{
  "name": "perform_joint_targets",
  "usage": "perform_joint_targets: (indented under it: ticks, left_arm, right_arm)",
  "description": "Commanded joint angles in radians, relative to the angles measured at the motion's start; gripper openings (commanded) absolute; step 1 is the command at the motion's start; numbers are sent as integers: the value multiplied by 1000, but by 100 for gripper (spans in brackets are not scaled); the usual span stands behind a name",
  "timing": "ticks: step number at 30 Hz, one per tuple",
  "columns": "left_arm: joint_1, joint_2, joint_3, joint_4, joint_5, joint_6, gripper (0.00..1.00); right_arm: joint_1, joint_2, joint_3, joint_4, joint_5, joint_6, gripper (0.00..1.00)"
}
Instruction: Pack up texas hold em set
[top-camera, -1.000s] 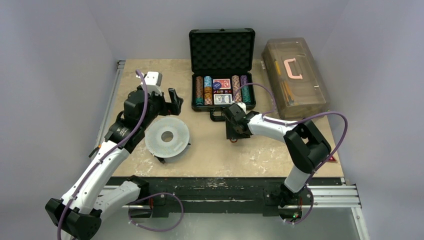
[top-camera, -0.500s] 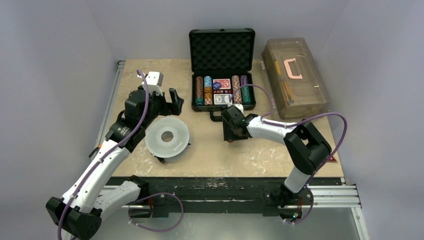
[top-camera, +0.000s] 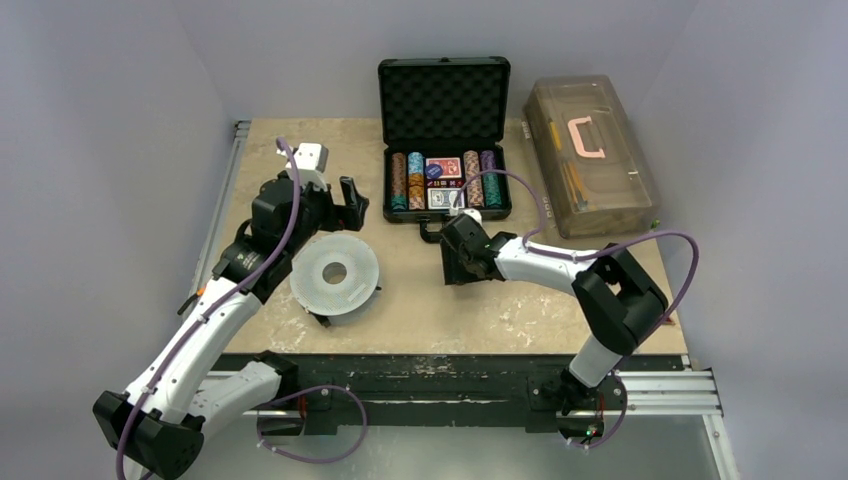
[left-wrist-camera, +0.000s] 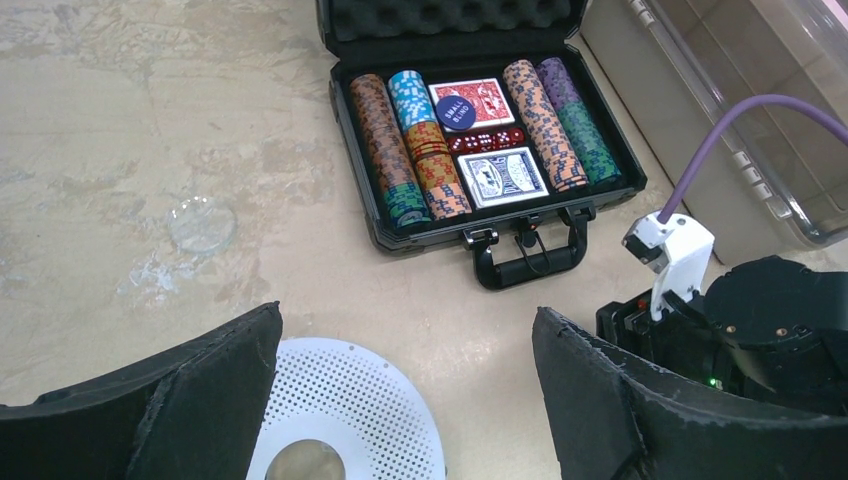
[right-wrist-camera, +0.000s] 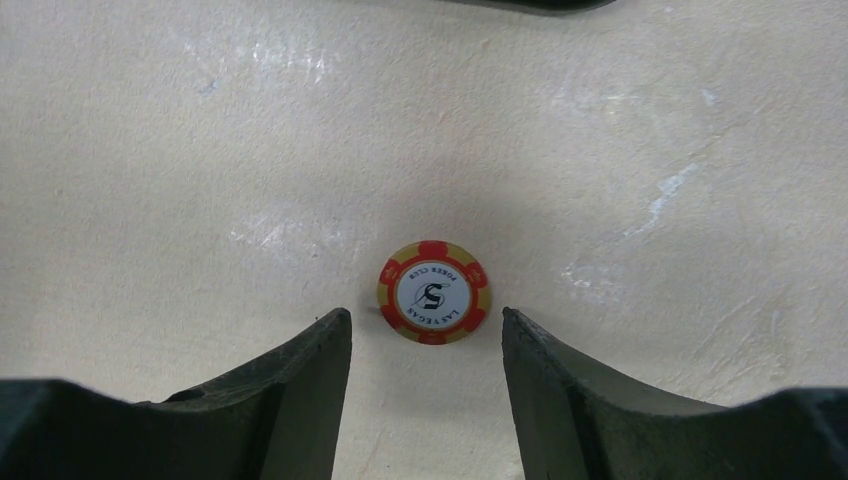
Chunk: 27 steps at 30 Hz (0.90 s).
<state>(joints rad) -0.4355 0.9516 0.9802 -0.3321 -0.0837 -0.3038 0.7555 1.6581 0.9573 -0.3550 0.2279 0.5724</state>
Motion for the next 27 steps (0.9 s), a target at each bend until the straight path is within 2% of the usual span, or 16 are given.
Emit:
perform_joint_targets:
  ticks: [1, 5, 16, 27]
  left_arm:
    - [-7, 5, 45, 6, 13, -8, 92]
    - [-8, 7, 47, 4, 14, -9, 92]
    - [-8, 14, 49, 2, 20, -11, 92]
    - [-8, 47, 70, -12, 47, -11, 93]
  right_arm:
    - [22, 30, 29, 16, 15, -14, 54]
    - [29, 54, 39, 7, 40, -12, 50]
    - [33, 107, 57, -22, 81, 10, 48]
    - [33, 78, 33, 12, 62, 11, 25]
